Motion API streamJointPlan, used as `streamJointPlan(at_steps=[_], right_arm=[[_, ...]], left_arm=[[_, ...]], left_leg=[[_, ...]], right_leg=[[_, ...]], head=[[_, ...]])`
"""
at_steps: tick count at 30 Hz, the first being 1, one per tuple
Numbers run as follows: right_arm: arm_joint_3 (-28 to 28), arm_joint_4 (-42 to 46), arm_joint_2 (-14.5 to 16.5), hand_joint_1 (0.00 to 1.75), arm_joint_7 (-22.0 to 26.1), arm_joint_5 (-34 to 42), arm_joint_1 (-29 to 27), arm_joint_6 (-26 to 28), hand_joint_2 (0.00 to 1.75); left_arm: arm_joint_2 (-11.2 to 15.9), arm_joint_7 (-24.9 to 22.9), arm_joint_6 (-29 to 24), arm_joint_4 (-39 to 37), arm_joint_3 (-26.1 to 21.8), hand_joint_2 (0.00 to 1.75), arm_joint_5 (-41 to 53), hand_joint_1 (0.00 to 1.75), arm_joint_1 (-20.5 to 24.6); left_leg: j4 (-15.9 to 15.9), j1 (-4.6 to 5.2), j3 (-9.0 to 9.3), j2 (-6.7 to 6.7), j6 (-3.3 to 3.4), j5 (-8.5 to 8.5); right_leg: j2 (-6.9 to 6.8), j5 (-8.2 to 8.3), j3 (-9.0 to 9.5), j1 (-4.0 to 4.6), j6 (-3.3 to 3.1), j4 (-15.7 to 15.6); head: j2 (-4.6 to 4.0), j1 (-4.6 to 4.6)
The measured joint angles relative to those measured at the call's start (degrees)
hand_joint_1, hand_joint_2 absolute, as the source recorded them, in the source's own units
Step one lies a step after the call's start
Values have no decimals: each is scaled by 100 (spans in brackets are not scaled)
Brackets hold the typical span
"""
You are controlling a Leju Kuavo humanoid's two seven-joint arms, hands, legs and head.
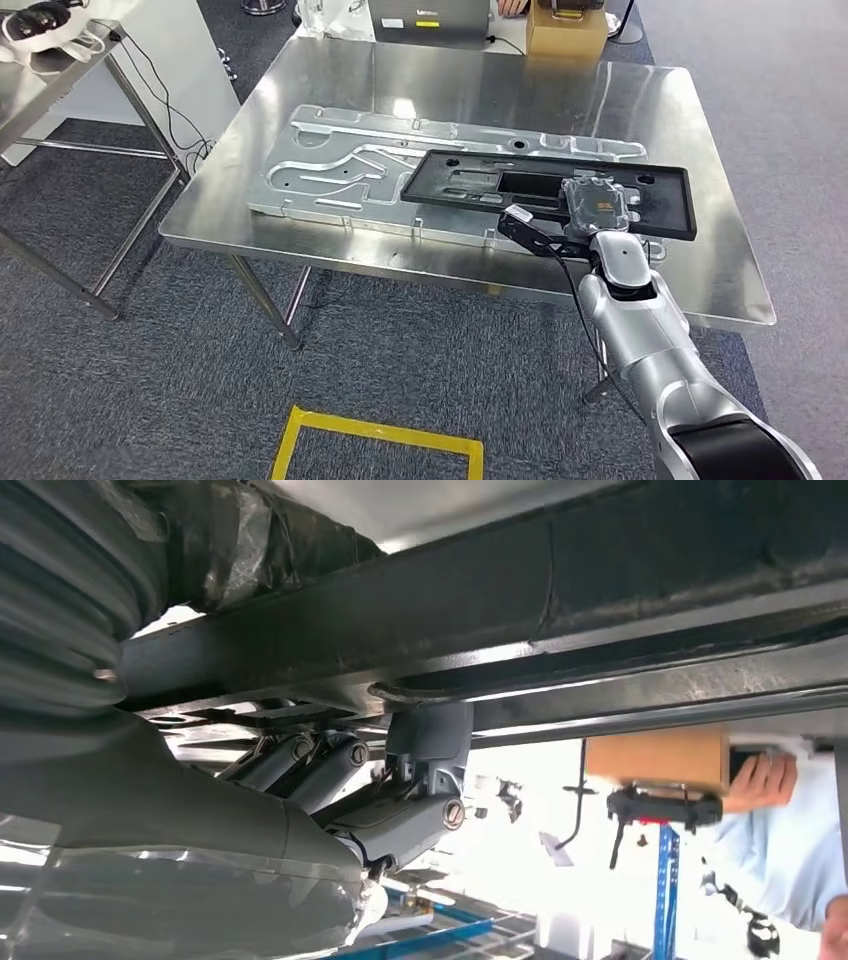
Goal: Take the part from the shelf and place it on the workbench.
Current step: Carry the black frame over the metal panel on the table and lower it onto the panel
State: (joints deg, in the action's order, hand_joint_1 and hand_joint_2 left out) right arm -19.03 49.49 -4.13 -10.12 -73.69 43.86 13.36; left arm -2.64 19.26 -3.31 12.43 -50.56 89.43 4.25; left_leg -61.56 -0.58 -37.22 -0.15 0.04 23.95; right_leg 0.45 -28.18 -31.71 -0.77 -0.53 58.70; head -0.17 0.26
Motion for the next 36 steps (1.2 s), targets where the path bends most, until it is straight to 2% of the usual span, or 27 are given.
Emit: streamJointPlan(at_steps=[1, 4, 6, 7, 9, 10, 11, 12, 14, 15, 16, 18, 20, 21, 22, 24, 25, 26, 27, 29, 30, 31, 32, 34, 36], right_arm=[[0, -6, 1, 175, 1, -14, 9, 10, 175], [0, -20, 3, 175, 1, -69, 24, 40, 175], [-1, -28, 6, 175, 5, -91, 35, 61, 175], [-1, -34, 8, 175, 9, -99, 39, 75, 175], [-1, -61, 8, 175, 14, -113, 37, 96, 175], [-1, -78, 7, 175, 13, -119, 24, 101, 175], [-1, -92, 7, 175, 12, -123, 9, 101, 175], [-1, -102, 7, 175, 11, -127, -3, 102, 175], [-1, -108, 7, 175, 12, -128, -8, 102, 175], [-1, -110, 7, 175, 13, -128, -2, 103, 175], [-1, -114, 7, 175, 13, -128, 3, 104, 175], [-1, -119, 7, 175, 13, -129, 9, 105, 175], [-1, -114, 6, 175, 13, -129, 8, 103, 175], [-1, -110, 6, 175, 12, -128, 12, 102, 175], [-1, -107, 6, 175, 11, -128, 16, 101, 175], [-1, -111, 4, 175, 6, -128, 17, 97, 175], [-1, -117, 3, 175, 5, -128, 8, 95, 175], [-1, -126, 3, 175, 4, -128, -7, 94, 175], [-1, -136, 4, 131, 4, -128, -21, 94, 131], [-1, -150, 4, 44, 4, -128, -36, 96, 44], [-1, -158, 4, 0, 4, -128, -32, 96, 0], [-1, -167, 4, 0, 5, -128, -26, 97, 0], [0, -176, 4, 0, 5, -128, -22, 98, 0], [1, -198, 3, 0, 7, -128, -15, 100, 0], [3, -214, 1, 0, 9, -128, -3, 103, 0]], left_arm=[[0, -3, 1, -1, 0, 175, 0, 0, 2], [-1, -10, 6, -1, 1, 175, 2, 0, 6], [-2, -11, 7, -2, 2, 175, 6, 0, 10], [-2, -12, 6, -2, 2, 175, 8, 0, 15], [-2, -15, 5, -2, 2, 175, 11, 0, 23], [-2, -18, 5, -2, 2, 175, 11, 0, 19], [-2, -22, 5, -2, 2, 175, 11, 0, 14], [-2, -27, 5, -2, 2, 175, 12, 0, 8], [-7, -33, 1, -3, 3, 175, 14, 0, 4], [-14, -33, -2, -8, 4, 175, 15, 0, 10], [-20, -33, -7, -12, 4, 175, 16, 0, 16], [-27, -33, -16, -19, 5, 175, 18, 0, 27], [-25, -30, -22, -19, 7, 175, 18, 0, 24], [-26, -26, -24, -20, 8, 175, 18, 0, 26], [-27, -22, -26, -20, 8, 175, 18, 0, 27], [-25, -22, -30, -21, 9, 175, 18, 0, 24], [-21, -26, -32, -21, 9, 175, 18, 0, 15], [-18, -26, -35, -21, 9, 175, 18, 0, 8], [-17, -20, -43, -21, 9, 175, 18, 0, 3], [-16, 6, -72, -21, 11, 175, 18, 0, 3], [-16, 16, -94, -21, 17, 175, 19, 0, 5], [-16, 13, -121, -22, 32, 175, 19, 0, 8], [-16, -6, -151, -22, 62, 175, 20, 0, 7], [-16, -52, -201, -23, 143, 175, 14, 0, 6], [-17, -62, -213, -23, 210, 175, 3, 0, 12]], left_leg=[[177, 12, 73, -5, 23, -34], [284, 24, 127, -7, 119, 31], [341, 12, 190, -4, 202, 47], [363, 7, 223, -3, 240, 59], [367, 17, 274, -4, 290, 104], [364, 23, 306, -6, 301, 134], [360, 29, 347, -9, 304, 169], [356, 34, 396, -11, 302, 208], [348, 45, 499, -12, 286, 296], [340, 57, 534, -13, 267, 336], [339, 62, 550, -13, 242, 367], [355, 62, 565, -5, 181, 406], [326, 57, 574, 12, 116, 457], [192, 53, 524, 16, 84, 525], [-63, 45, 400, 15, 51, 637], [-816, 12, -29, 12, -5, 907], [-1131, -3, -246, 13, -28, 968], [-1265, -17, -382, 14, -45, 917], [-1169, -29, -409, 14, -56, 744], [-448, -50, -188, 14, -57, 221], [-95, -46, -51, 8, -50, 43], [137, -39, 38, 1, -29, -46], [229, -27, 72, -8, -4, -44], [256, -11, 76, -14, 66, -11], [302, -19, 112, -9, 143, -7]], right_leg=[[6, -20, 9, 9, 29, -3], [14, -59, 10, 7, 122, -23], [-3, -191, -78, -5, 172, 201], [-12, -317, -222, -9, 186, 485], [-16, -572, -690, -4, 198, 1267], [-17, -600, -902, -3, 201, 1552], [-18, -508, -1028, -3, 197, 1640], [-19, -301, -1038, -2, 187, 1498], [-33, 239, -790, 12, 129, 750], [-45, 405, -650, 32, 95, 396], [-56, 478, -560, 56, 66, 163], [-55, 436, -513, 95, 25, 29], [-38, 416, -454, 59, -16, -31], [-35, 407, -404, 37, -41, -67], [-37, 389, -349, 15, -65, -95], [-41, 325, -272, 15, -98, -102], [-38, 292, -235, 13, -101, -99], [-30, 257, -193, 9, -93, -95], [-19, 219, -146, 2, -79, -86], [0, 123, -52, -16, -30, -53], [11, 79, -32, -13, 1, -30], [21, 51, -30, -8, 34, -15], [30, 34, -39, 1, 66, -9], [44, 20, -45, 0, 128, -21], [30, -80, -75, -21, 183, 93]], head=[[0, 1], [0, -2], [0, -1], [0, 0], [0, 1], [0, 1], [0, 1], [0, 1], [0, 1], [0, 0], [0, -1], [0, -2], [-1, -2], [-1, -5], [-1, -6], [0, -9], [0, -8], [0, -9], [0, -9], [0, -9], [0, -10], [0, -10], [0, -9], [0, -7], [0, -5]])
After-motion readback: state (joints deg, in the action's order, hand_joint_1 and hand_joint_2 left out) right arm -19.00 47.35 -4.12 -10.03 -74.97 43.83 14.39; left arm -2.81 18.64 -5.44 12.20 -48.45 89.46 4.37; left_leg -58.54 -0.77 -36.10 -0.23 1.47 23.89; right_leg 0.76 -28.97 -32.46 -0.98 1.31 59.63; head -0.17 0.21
